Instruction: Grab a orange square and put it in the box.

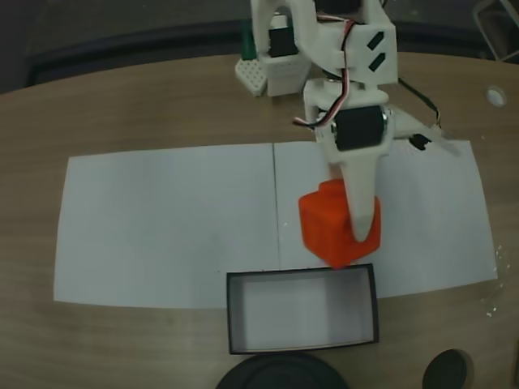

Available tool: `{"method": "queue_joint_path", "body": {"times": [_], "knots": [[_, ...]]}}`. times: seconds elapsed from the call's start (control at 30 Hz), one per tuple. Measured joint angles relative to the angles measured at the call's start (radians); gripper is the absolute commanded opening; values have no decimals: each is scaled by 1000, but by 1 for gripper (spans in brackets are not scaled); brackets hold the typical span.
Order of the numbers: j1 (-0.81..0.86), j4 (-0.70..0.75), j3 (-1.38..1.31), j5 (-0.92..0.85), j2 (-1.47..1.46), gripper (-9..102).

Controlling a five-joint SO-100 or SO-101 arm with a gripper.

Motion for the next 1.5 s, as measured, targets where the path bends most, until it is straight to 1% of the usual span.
{"method": "queue_joint_path", "body": {"times": [0.23,0.37,0.43,0.57,0.6,0.63,0.73,0.87,1.03,1.1,1.23,1.33,1.5], "knots": [[43,-6,-198,35,-342,9],[52,-6,-276,41,-485,10],[48,-6,-301,46,-540,16],[54,14,-328,49,-601,37],[57,21,-330,48,-606,40],[58,26,-330,48,-607,40],[58,44,-345,48,-607,36],[52,120,-390,49,-603,28],[37,265,-466,64,-479,11],[37,328,-497,87,-388,6],[32,430,-512,98,-179,2],[6,439,-497,97,-11,0],[6,439,-288,97,324,0]]}}
